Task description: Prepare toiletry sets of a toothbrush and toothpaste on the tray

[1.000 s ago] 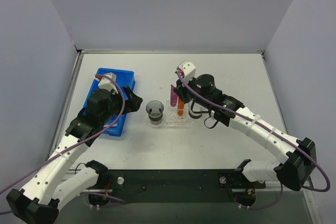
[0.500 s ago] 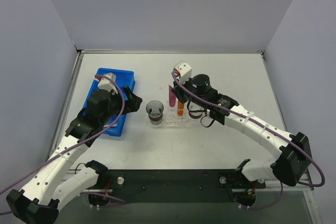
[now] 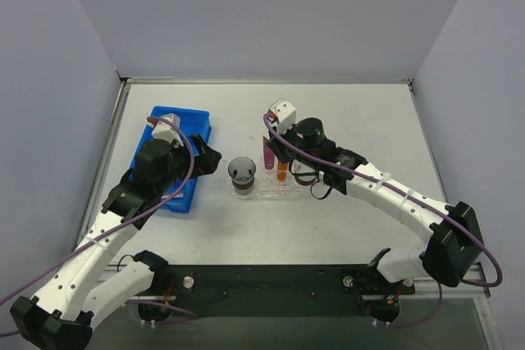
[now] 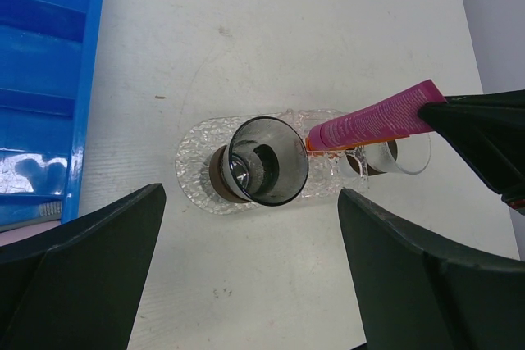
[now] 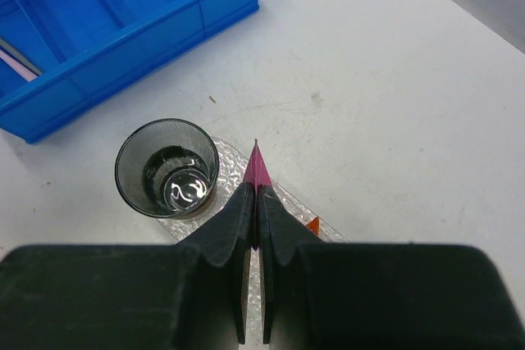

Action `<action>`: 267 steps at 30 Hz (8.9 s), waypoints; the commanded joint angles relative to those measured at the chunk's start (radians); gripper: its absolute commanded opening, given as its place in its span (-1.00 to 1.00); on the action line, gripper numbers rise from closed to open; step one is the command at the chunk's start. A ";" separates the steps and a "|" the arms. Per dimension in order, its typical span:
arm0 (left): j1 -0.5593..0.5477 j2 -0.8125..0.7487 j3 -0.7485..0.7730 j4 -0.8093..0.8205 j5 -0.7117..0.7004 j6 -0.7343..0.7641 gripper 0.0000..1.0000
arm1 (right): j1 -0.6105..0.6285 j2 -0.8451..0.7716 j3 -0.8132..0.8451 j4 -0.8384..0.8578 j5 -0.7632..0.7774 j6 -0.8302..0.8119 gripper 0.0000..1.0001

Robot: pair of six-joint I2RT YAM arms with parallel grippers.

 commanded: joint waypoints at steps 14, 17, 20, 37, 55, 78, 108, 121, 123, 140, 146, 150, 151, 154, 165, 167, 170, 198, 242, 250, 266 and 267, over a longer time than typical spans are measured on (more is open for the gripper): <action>0.020 0.028 0.017 0.034 0.017 0.005 0.95 | 0.004 0.003 -0.038 0.129 0.008 -0.026 -1.00; 0.023 0.031 0.020 0.033 0.019 0.008 0.95 | 0.003 0.000 -0.056 0.150 0.014 -0.020 -1.00; 0.026 0.033 0.020 0.028 0.020 0.008 0.95 | 0.003 0.002 -0.070 0.166 0.020 -0.017 -1.00; 0.036 0.037 0.029 0.019 0.037 0.007 0.95 | 0.001 0.034 -0.125 0.250 0.034 0.003 -1.00; 0.039 0.040 0.020 0.021 0.047 -0.009 0.95 | -0.007 0.066 -0.158 0.270 0.045 0.014 -0.93; 0.047 0.040 0.012 0.002 0.024 -0.023 0.94 | -0.002 0.032 -0.081 0.203 0.011 0.011 -0.09; 0.271 0.267 0.083 -0.499 -0.474 -0.543 -0.13 | -0.180 -0.216 0.005 0.054 0.039 0.219 -0.27; 0.359 0.436 0.072 -0.406 -0.383 -0.581 -0.13 | -0.223 -0.239 -0.010 0.052 0.045 0.218 -0.27; 0.371 0.465 0.068 -0.388 -0.368 -0.581 -0.13 | -0.227 -0.235 -0.009 0.055 0.043 0.216 -0.27; 0.428 0.583 -0.034 -0.245 -0.280 -0.589 -0.12 | -0.287 -0.212 -0.004 0.071 0.016 0.239 -0.27; 0.429 0.609 -0.080 -0.200 -0.297 -0.586 -0.01 | -0.295 -0.216 -0.010 0.071 0.011 0.251 -0.27; 0.429 0.628 -0.098 -0.185 -0.296 -0.589 -0.03 | -0.295 -0.218 -0.010 0.069 0.008 0.255 -0.27; 0.431 0.629 -0.103 -0.180 -0.292 -0.584 -0.10 | -0.296 -0.218 -0.010 0.069 0.010 0.255 -0.27; 0.429 0.625 -0.113 -0.174 -0.295 -0.581 -0.26 | -0.296 -0.225 -0.014 0.068 0.011 0.255 -0.27; 0.429 0.436 -0.019 -0.312 -0.377 -0.581 -1.00 | -0.299 -0.245 -0.029 0.064 0.022 0.259 -0.27; 0.429 0.404 0.002 -0.361 -0.394 -0.584 -1.00 | -0.300 -0.250 -0.032 0.063 0.022 0.265 -0.27; 0.431 0.335 0.023 -0.398 -0.409 -0.586 -1.00 | -0.301 -0.251 -0.038 0.064 0.019 0.270 -0.27; 0.432 0.592 0.146 -0.496 -0.440 -0.760 -0.49 | -0.457 -0.327 0.014 -0.121 0.184 0.230 -0.13; 0.461 0.861 0.169 -0.510 -0.400 -0.790 0.02 | -0.732 -0.106 0.169 -0.327 0.056 0.379 -0.02; 0.461 0.843 0.062 -0.308 -0.340 -0.740 -0.36 | -0.743 -0.117 0.148 -0.319 0.051 0.403 0.00; 0.460 0.701 0.248 -0.478 -0.384 -0.681 -1.00 | -0.746 -0.187 0.080 -0.262 0.020 0.411 -0.02; 0.460 0.691 0.256 -0.486 -0.391 -0.678 -1.00 | -0.744 -0.192 0.071 -0.259 0.017 0.411 -0.02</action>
